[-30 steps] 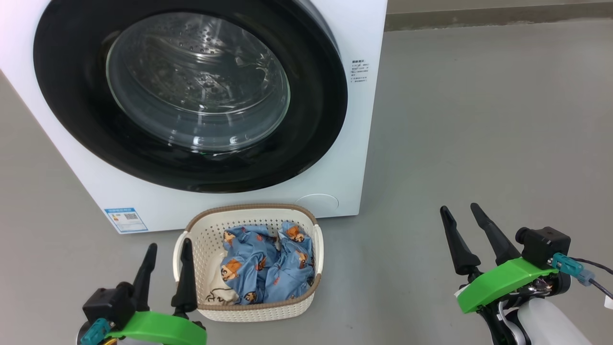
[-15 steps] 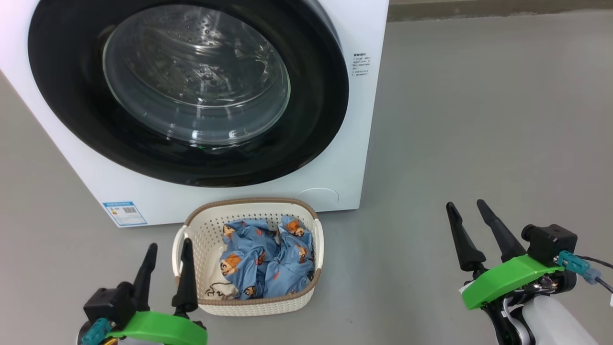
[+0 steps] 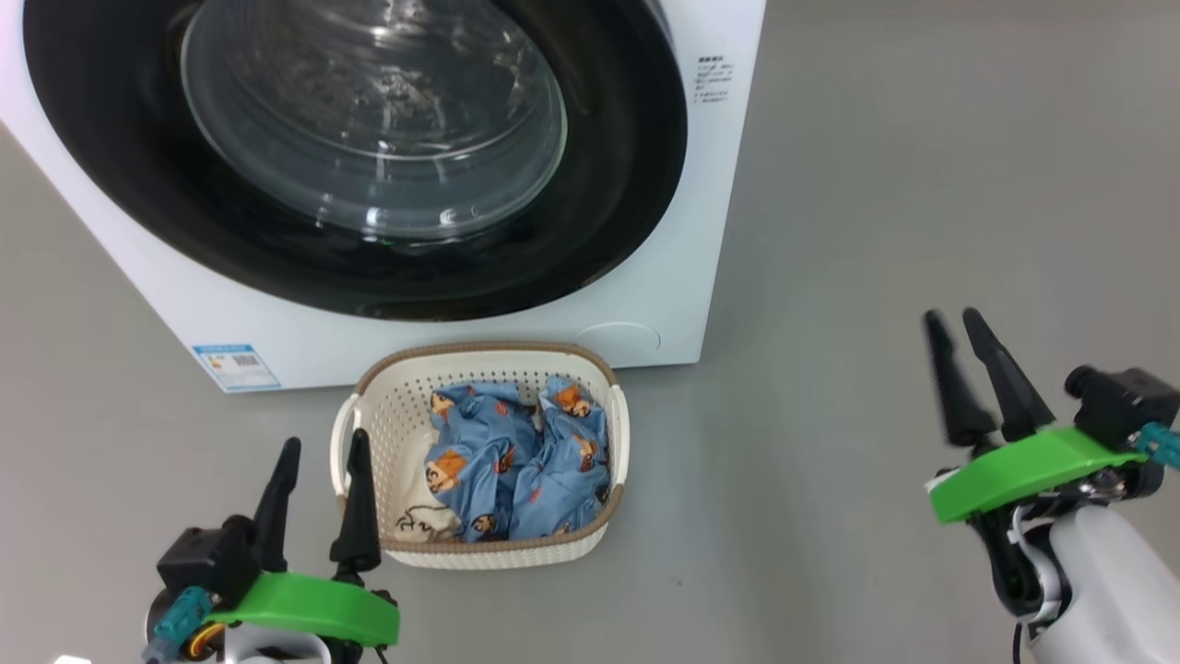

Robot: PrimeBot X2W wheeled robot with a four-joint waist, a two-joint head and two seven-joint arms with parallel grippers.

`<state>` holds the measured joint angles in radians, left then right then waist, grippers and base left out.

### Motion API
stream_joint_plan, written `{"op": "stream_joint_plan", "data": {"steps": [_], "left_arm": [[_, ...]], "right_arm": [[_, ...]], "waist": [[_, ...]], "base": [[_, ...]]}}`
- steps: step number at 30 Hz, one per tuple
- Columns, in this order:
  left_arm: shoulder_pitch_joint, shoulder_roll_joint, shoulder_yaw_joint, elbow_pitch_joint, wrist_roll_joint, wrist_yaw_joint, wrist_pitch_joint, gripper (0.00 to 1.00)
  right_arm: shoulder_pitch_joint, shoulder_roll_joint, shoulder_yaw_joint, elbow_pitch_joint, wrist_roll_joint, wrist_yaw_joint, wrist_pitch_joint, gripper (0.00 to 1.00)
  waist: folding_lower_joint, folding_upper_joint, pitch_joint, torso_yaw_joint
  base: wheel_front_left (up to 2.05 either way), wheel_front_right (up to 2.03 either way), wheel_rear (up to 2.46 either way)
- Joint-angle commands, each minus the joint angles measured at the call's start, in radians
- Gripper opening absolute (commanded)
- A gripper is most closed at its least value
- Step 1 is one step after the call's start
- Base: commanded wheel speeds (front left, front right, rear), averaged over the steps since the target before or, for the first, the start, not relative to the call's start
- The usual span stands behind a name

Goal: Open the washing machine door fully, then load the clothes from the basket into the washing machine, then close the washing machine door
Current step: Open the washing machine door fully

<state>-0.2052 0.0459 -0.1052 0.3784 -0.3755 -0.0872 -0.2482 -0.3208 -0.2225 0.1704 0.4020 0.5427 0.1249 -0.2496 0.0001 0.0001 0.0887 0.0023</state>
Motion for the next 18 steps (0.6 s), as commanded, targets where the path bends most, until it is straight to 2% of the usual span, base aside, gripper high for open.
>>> {"op": "stream_joint_plan", "data": {"steps": [1, 9, 15, 18], "left_arm": [[-0.038, 0.018, 0.025, -0.03, 0.011, 0.0, -0.014, 1.0], [-0.054, 0.016, 0.017, -0.049, 0.021, -0.007, -0.014, 1.0], [-0.063, 0.015, 0.015, -0.067, 0.023, -0.013, -0.014, 1.0], [-0.069, 0.014, 0.013, -0.081, 0.024, -0.017, -0.014, 1.0]], "right_arm": [[-0.037, -0.015, 0.007, -0.027, -0.01, 0.006, -0.012, 0.0], [-0.097, -0.033, -0.03, -0.029, 0.079, 0.006, -0.012, 0.0], [-0.144, -0.057, -0.034, -0.036, 0.214, 0.006, -0.012, 0.0], [-0.175, -0.082, -0.035, -0.036, 0.317, 0.006, -0.012, 0.0]], "waist": [[-0.0001, -0.0001, 0.017, 0.013], [-0.0001, -0.0001, 0.06, 0.041], [-0.0001, -0.0001, 0.089, 0.057], [-0.0001, -0.0001, 0.11, 0.067]], "base": [[0.0, 0.0, 0.0], [0.0, 0.0, 0.0], [0.0, 0.0, 0.0], [0.0, 0.0, 0.0]]}}
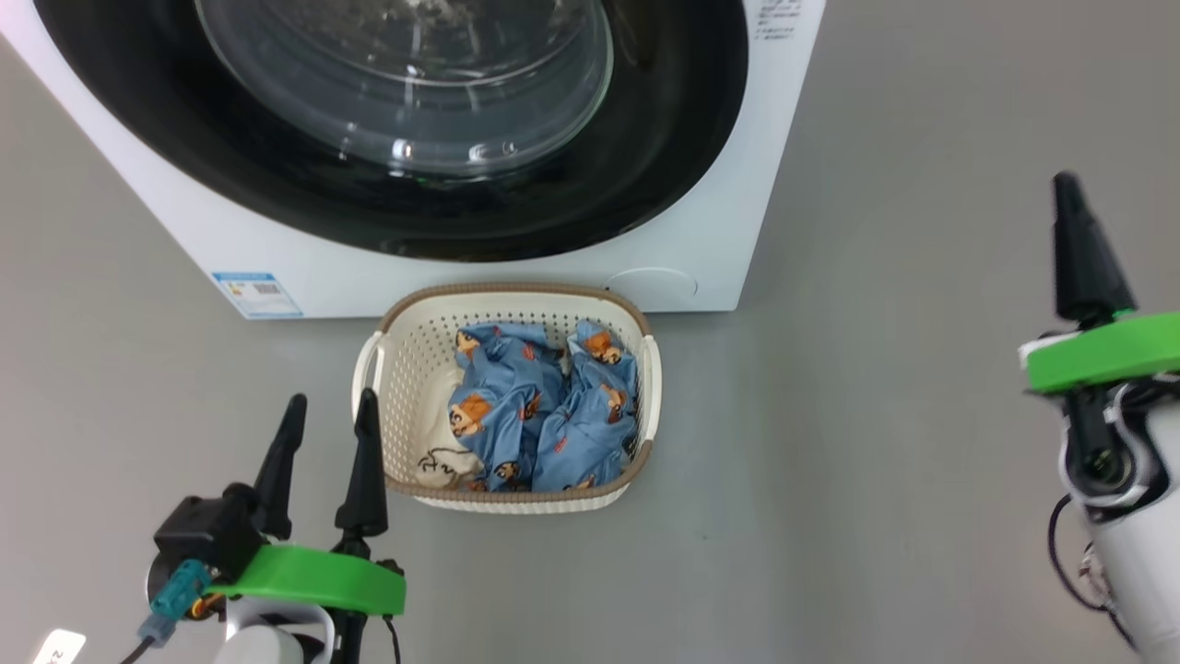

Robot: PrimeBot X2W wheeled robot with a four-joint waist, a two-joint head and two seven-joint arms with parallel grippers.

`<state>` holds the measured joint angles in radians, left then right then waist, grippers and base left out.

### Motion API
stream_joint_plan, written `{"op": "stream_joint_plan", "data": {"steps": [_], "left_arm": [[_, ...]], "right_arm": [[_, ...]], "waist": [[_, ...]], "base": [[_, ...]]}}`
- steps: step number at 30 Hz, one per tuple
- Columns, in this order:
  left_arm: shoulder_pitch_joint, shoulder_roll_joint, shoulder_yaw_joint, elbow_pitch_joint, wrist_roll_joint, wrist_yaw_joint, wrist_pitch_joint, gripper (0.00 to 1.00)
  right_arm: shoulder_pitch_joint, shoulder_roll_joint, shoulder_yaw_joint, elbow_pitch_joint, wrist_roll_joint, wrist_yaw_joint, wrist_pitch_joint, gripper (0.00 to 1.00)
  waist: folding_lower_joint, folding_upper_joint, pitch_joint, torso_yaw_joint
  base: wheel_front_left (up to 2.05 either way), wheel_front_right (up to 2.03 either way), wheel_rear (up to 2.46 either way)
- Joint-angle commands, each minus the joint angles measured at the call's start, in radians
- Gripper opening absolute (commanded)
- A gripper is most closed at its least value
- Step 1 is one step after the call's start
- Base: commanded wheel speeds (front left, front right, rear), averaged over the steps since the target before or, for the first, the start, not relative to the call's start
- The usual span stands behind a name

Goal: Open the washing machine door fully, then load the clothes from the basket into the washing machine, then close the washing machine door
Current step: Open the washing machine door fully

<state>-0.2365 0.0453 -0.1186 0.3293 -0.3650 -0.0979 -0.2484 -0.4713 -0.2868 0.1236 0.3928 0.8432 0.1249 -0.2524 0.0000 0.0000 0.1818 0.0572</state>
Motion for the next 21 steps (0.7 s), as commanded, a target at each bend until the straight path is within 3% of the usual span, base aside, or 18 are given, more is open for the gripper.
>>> {"op": "stream_joint_plan", "data": {"steps": [1, 11, 21], "left_arm": [[-0.04, 0.014, 0.026, -0.034, 0.014, -0.007, -0.013, 1.0], [-0.078, 0.01, 0.023, -0.062, 0.026, -0.013, -0.013, 1.0], [-0.103, 0.006, 0.024, -0.12, 0.03, -0.016, -0.013, 1.0]], "right_arm": [[-0.034, -0.028, 0.015, -0.024, 0.05, 0.006, -0.009, 0.0], [-0.158, -0.121, 0.09, -0.024, 0.389, 0.006, 0.076, 0.0], [-0.331, -0.181, 0.135, -0.018, 0.614, 0.006, 0.25, 0.0]], "waist": [[0.0, 0.0, 0.025, 0.016], [0.0, 0.0, 0.104, 0.047], [0.0, 0.0, 0.193, 0.074]], "base": [[0.0, 0.0, 0.0], [0.0, 0.0, 0.0], [0.0, 0.0, 0.0]]}}
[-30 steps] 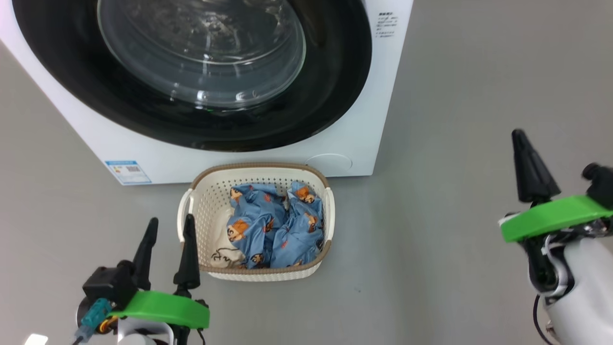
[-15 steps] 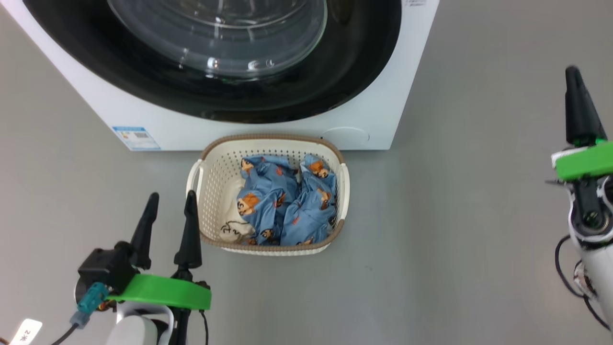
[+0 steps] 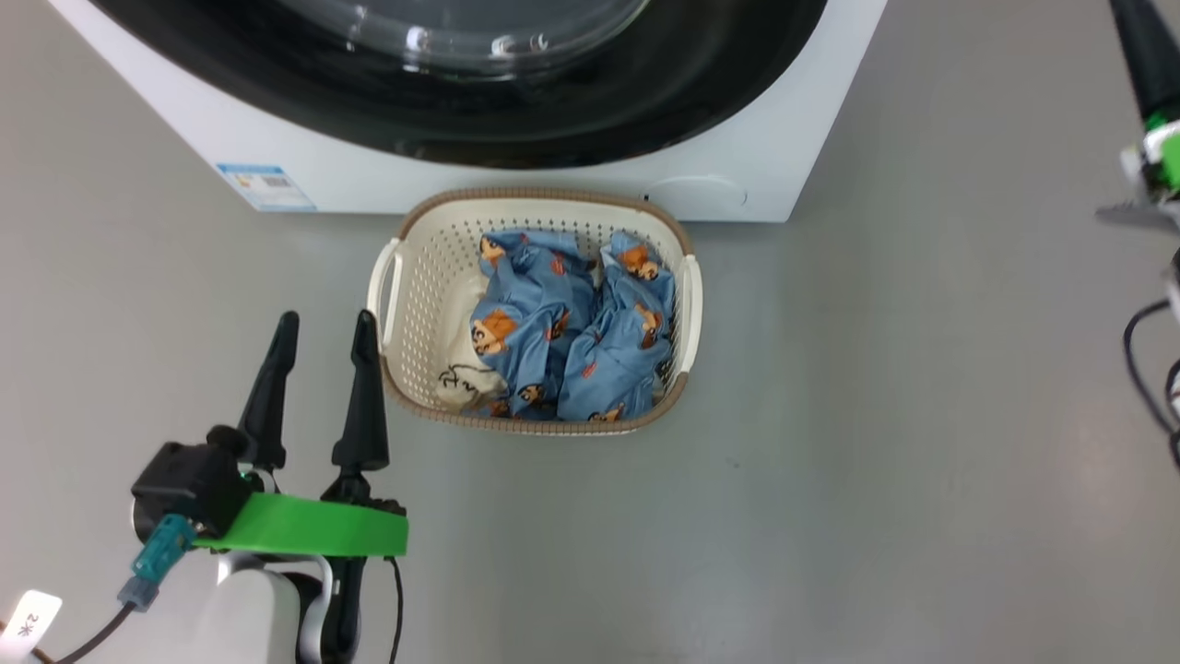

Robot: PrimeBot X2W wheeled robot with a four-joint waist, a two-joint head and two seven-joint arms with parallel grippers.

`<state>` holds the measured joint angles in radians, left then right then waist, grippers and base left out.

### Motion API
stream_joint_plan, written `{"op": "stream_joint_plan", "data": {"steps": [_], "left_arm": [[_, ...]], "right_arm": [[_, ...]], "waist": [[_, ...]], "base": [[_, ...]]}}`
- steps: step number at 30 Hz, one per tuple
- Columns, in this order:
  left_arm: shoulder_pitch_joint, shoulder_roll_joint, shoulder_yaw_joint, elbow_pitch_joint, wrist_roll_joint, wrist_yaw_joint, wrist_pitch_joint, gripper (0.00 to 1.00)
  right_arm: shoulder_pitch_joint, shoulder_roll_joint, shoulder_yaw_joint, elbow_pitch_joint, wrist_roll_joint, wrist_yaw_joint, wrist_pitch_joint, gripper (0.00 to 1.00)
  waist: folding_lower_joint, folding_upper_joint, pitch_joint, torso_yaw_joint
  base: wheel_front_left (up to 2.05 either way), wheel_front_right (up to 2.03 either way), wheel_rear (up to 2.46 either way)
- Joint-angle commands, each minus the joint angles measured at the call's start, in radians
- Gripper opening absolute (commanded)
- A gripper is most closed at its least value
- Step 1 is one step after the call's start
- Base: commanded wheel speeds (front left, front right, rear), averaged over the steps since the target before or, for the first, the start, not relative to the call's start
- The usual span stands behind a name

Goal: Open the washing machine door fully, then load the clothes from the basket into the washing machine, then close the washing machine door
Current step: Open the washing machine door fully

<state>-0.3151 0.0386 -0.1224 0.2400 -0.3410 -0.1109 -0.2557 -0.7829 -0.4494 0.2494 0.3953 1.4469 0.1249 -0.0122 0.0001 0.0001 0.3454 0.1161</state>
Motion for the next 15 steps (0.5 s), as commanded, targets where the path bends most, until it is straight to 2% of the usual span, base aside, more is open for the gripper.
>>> {"op": "stream_joint_plan", "data": {"steps": [1, 15], "left_arm": [[-0.026, 0.013, 0.028, -0.034, 0.006, -0.003, -0.006, 1.0], [-0.057, 0.012, -0.018, -0.073, -0.047, 0.017, -0.006, 1.0]], "right_arm": [[-0.038, -0.024, 0.012, -0.016, 0.023, 0.006, 0.026, 0.0], [-0.244, -0.053, 0.038, 0.028, 0.121, 0.006, 0.214, 0.0]], "waist": [[-0.0001, -0.0001, 0.038, 0.019], [-0.0001, -0.0001, 0.136, 0.088]], "base": [[0.0, 0.0, 0.0], [0.0, 0.0, 0.0]]}}
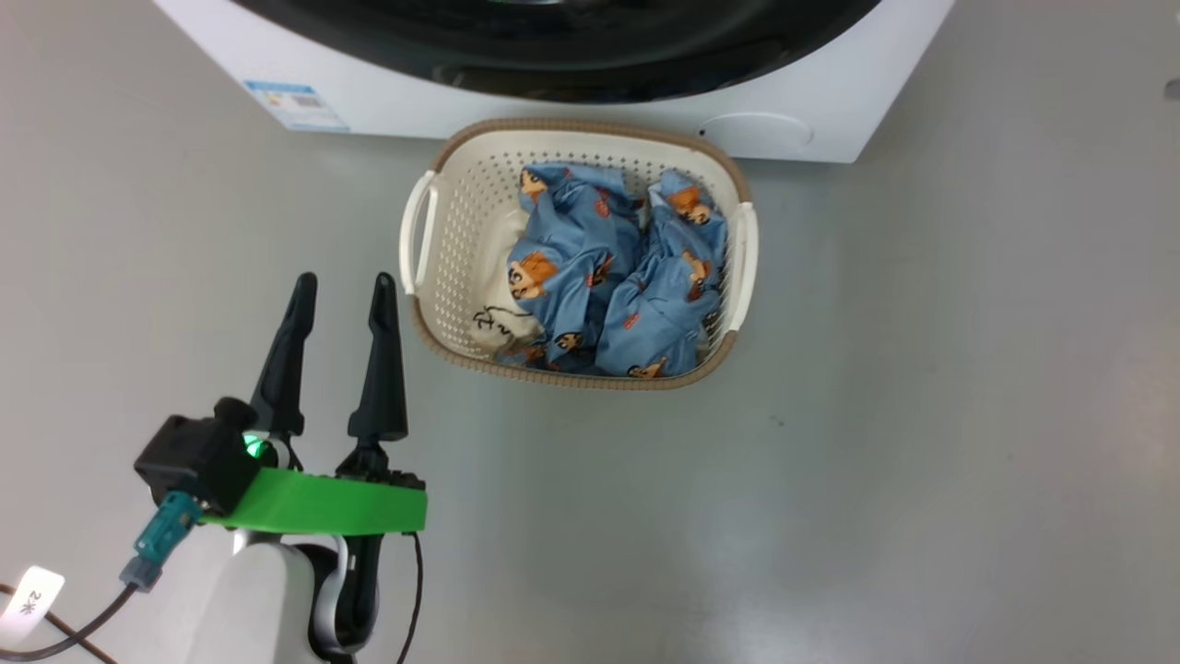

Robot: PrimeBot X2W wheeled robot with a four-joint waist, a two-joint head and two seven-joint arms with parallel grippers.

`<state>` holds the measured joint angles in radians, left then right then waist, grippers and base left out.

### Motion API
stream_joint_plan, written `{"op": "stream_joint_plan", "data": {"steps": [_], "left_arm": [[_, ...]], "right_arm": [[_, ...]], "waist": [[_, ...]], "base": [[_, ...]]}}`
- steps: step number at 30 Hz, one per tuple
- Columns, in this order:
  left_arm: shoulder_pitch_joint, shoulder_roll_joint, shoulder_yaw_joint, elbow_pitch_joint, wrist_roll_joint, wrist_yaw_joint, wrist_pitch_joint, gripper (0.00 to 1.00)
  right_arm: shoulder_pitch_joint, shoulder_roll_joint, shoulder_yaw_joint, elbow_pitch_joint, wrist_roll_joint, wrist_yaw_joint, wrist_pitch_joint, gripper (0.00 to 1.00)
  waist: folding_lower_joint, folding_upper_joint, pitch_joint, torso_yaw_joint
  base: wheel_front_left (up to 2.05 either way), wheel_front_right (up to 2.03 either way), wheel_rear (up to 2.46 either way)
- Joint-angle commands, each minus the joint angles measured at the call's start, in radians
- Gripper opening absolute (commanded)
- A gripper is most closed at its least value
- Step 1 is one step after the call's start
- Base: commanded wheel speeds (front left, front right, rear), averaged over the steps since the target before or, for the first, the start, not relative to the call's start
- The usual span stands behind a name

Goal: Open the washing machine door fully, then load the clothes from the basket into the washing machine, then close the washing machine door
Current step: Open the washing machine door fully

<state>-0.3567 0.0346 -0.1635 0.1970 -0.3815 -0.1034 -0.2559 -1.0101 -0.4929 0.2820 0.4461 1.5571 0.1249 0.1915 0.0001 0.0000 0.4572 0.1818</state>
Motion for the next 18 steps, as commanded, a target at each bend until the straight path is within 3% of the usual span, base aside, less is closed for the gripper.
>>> {"op": "stream_joint_plan", "data": {"steps": [1, 18], "left_arm": [[-0.017, 0.016, 0.02, -0.031, -0.012, 0.012, -0.006, 1.0], [-0.035, 0.016, -0.023, -0.037, -0.073, 0.035, -0.006, 1.0]], "right_arm": [[-0.028, -0.011, 0.007, -0.021, 0.011, 0.006, 0.02, 0.0], [-0.188, -0.028, 0.041, -0.008, 0.034, 0.006, 0.191, 0.0]], "waist": [[-0.0001, 0.0, 0.029, 0.027], [-0.0001, 0.0, 0.096, 0.081]], "base": [[0.0, 0.0, 0.0], [0.0, 0.0, 0.0]]}}
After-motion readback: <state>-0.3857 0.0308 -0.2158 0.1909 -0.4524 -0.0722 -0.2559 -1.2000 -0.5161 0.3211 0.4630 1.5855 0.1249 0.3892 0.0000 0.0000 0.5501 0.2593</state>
